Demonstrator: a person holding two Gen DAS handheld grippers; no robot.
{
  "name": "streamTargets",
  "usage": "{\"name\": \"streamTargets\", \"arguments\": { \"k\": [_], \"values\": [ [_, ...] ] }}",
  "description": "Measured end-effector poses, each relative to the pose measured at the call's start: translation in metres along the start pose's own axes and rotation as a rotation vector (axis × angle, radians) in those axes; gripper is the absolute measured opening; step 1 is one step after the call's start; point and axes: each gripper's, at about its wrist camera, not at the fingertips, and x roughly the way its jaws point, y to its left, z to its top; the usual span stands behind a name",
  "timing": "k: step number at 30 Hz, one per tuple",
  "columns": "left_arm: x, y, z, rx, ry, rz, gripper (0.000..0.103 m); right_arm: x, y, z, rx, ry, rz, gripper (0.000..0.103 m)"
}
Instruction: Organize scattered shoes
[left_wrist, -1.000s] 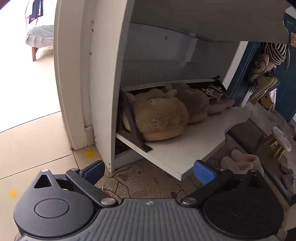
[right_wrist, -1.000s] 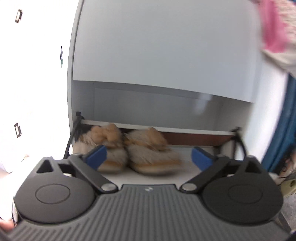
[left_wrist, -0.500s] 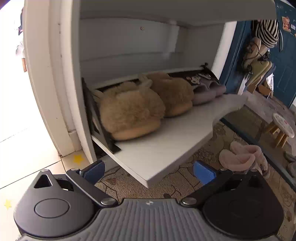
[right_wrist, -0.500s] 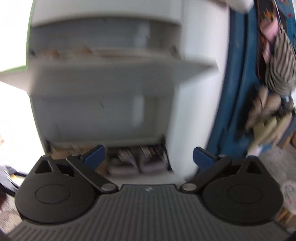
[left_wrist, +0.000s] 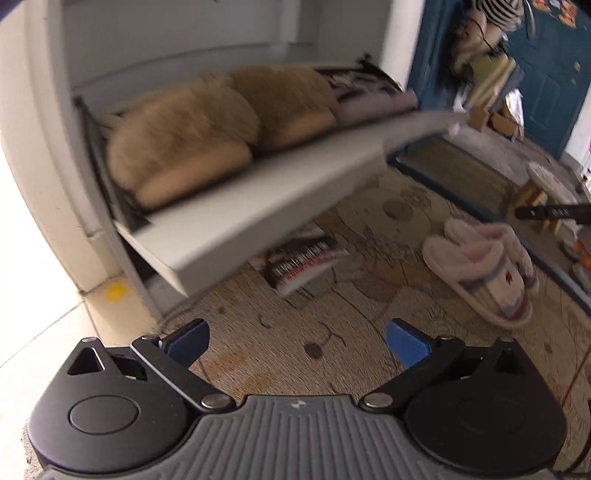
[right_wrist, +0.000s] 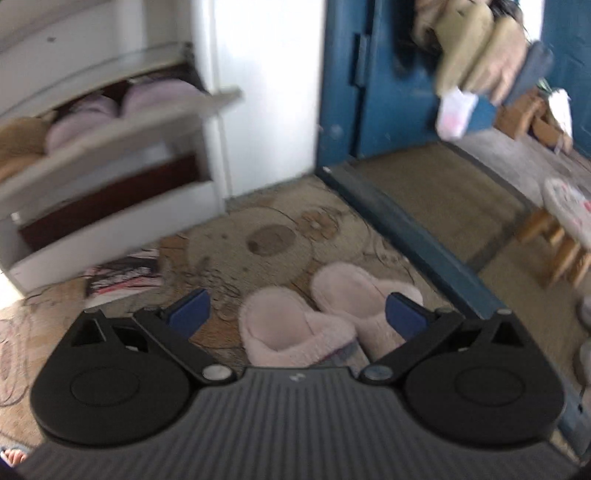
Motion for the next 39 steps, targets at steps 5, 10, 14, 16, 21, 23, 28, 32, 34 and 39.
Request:
{"name": "streamTargets", "arguments": {
  "k": [5,10,14,16,21,23,28,32,34,39],
  "values": [
    [0.022,-0.005,-0.016,0.006,0.060,-0.023,0.103,0.019,-0.007,-0.012,-0.004,0.040,-0.041,0.103],
    [0.045,-0.013,-0.027,0.022,0.116,-0.046,0.103,0.036,-0.018,-0.022,0.037,0.104,-0.092,0.103],
    [0.061,-0.018,-0.028,0.020,0.136,-0.062,0.103,0.052,-0.022,-0.030,0.048,0.147,-0.142,0.103],
    [0.072,-0.024,-0.027,0.038,0.137,-0.056,0.103,0.058,-0.022,-0.033,0.039,0.160,-0.151,0.103],
    [0.111,-0.046,-0.026,0.078,0.171,-0.072,0.103,0.080,-0.028,-0.051,0.029,0.214,-0.165,0.103],
    [0.122,-0.054,-0.029,0.095,0.194,-0.050,0.102,0.088,-0.033,-0.059,0.056,0.215,-0.152,0.103],
    [0.130,-0.057,-0.039,0.098,0.228,-0.056,0.102,0.096,-0.052,-0.068,0.133,0.214,-0.097,0.103],
    [0.133,-0.053,-0.042,0.100,0.248,-0.050,0.102,0.087,-0.062,-0.069,0.054,0.189,-0.016,0.103],
    [0.133,-0.050,-0.042,0.100,0.245,-0.047,0.102,0.077,-0.067,-0.066,-0.008,0.176,0.003,0.103],
    [0.136,-0.044,-0.040,0.066,0.249,-0.048,0.102,0.076,-0.072,-0.052,-0.127,0.213,-0.032,0.103]
  ]
}}
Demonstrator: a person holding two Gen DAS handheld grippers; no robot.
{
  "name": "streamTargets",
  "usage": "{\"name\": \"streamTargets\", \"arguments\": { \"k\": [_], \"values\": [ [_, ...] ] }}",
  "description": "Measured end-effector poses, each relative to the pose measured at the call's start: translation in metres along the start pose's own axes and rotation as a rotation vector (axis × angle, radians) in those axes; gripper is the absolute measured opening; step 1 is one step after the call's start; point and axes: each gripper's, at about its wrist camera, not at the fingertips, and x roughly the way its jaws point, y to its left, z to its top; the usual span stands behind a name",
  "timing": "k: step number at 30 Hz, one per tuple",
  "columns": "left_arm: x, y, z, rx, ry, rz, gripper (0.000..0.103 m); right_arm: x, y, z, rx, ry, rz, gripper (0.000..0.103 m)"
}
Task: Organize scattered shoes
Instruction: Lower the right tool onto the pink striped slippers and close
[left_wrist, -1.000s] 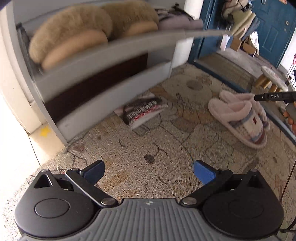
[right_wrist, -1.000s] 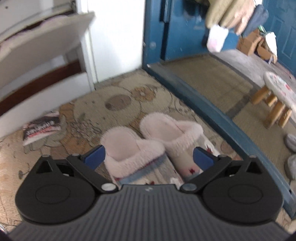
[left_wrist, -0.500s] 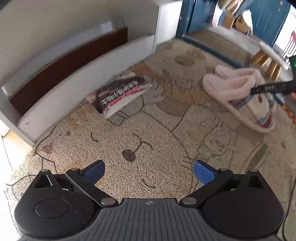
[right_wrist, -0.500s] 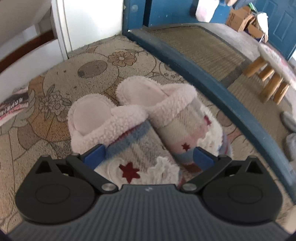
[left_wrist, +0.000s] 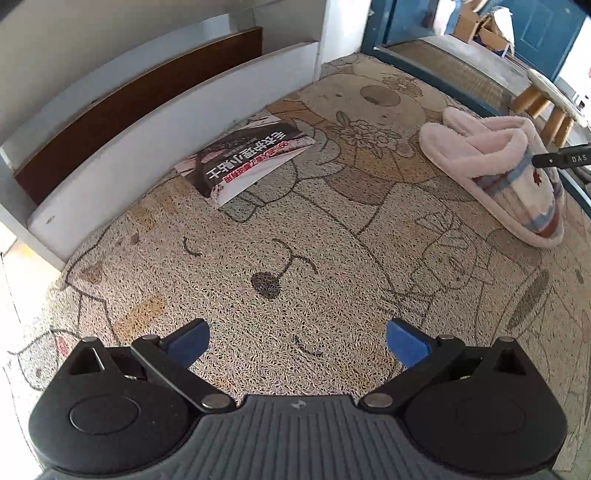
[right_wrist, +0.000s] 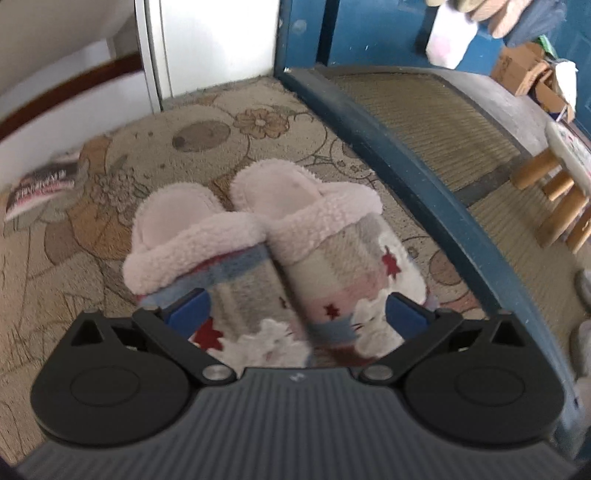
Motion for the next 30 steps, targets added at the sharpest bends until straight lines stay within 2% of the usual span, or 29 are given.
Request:
{"name": "streamTargets", "arguments": {
  "k": [5,7,9,11,13,15,18,19,20,21,23,30],
  "values": [
    [0.001,-0.007,0.001,0.012,-0.005,-0.012,0.102,-0.002,0.021,0.035,-0.081,-0.028,0.019,0.103],
    [0.001,-0.008,0.000,0.010,-0.001,-0.014,0.102,0.007,0.036,0.051,-0.143,-0.002,-0.001,0.103],
    [0.002,-0.009,-0.002,0.002,0.006,-0.020,0.102,0.029,0.051,0.065,-0.219,0.088,-0.028,0.103],
    [0.002,-0.008,-0.005,-0.004,0.012,-0.019,0.102,0.056,0.065,0.078,-0.287,0.202,-0.059,0.085],
    [0.002,-0.007,-0.006,-0.007,0.013,-0.018,0.102,0.078,0.064,0.083,-0.291,0.302,-0.098,0.077],
    [0.002,-0.004,-0.007,-0.013,0.016,-0.015,0.102,0.097,0.063,0.088,-0.291,0.393,-0.123,0.079],
    [0.003,0.000,-0.008,-0.025,0.018,-0.011,0.102,0.106,0.056,0.094,-0.272,0.485,-0.091,0.078],
    [0.003,0.002,-0.007,-0.030,0.019,-0.009,0.102,0.109,0.054,0.096,-0.266,0.516,-0.080,0.070],
    [0.003,0.004,-0.007,-0.040,0.019,-0.007,0.102,0.112,0.052,0.098,-0.260,0.546,-0.069,0.051],
    [0.003,0.005,-0.007,-0.046,0.017,-0.009,0.102,0.114,0.051,0.099,-0.246,0.564,-0.057,0.039],
    [0.001,0.007,-0.007,-0.055,0.011,-0.015,0.102,0.112,0.051,0.097,-0.229,0.552,-0.058,0.031],
    [-0.002,0.012,-0.010,-0.059,0.008,-0.028,0.102,0.081,0.048,0.078,-0.098,0.391,-0.092,0.026]
  ]
}}
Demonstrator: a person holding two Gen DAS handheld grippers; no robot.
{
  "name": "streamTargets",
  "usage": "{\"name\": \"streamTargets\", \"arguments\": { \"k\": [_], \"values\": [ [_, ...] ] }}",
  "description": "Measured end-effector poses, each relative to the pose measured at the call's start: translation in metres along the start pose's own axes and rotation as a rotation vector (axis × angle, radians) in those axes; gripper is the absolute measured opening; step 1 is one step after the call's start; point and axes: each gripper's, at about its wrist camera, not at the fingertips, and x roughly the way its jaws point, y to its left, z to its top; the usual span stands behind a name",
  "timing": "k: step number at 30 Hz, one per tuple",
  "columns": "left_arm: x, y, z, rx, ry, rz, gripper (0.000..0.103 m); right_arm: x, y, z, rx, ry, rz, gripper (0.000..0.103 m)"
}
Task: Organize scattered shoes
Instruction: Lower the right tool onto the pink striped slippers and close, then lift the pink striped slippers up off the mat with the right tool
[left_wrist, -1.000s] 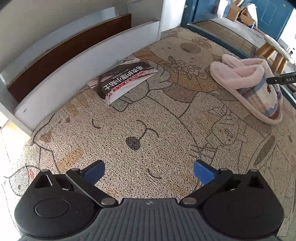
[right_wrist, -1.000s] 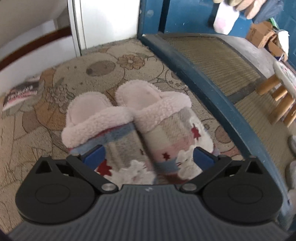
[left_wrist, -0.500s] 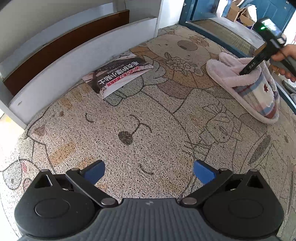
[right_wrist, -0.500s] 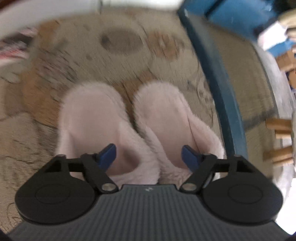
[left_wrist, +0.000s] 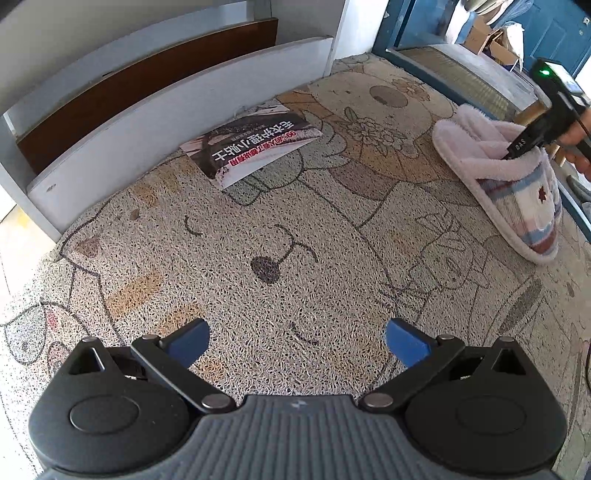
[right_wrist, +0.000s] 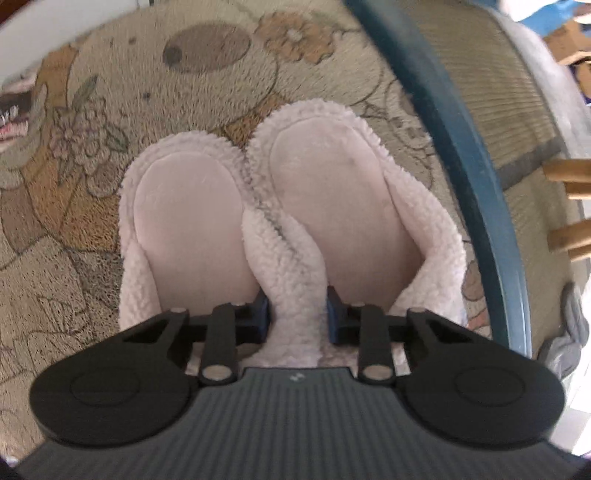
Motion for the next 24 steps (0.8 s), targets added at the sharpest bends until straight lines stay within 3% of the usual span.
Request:
{"name": "streamTargets", "arguments": {
  "k": [4,8,16,20,24],
  "values": [
    [-0.003,0.004,0.001,-0.003,-0.009,0.006,0.102,-0.020,0.007,-0.017,0.015,-0.049,-0.011,0.025],
    [-0.009,0.009,0.002,-0.013,-0.022,0.007,0.102,-0.047,0.017,-0.034,-0.039,-0.048,0.038,0.025],
    [-0.020,0.019,-0.005,-0.017,-0.031,-0.001,0.102,-0.106,0.081,-0.076,-0.080,0.029,0.219,0.025],
    [-0.020,0.023,-0.008,-0.036,-0.025,-0.005,0.102,-0.106,0.122,-0.086,-0.119,0.064,0.277,0.027],
    [-0.023,0.028,-0.009,-0.037,-0.029,-0.003,0.102,-0.064,0.151,-0.078,-0.087,0.095,0.257,0.030]
  ]
}}
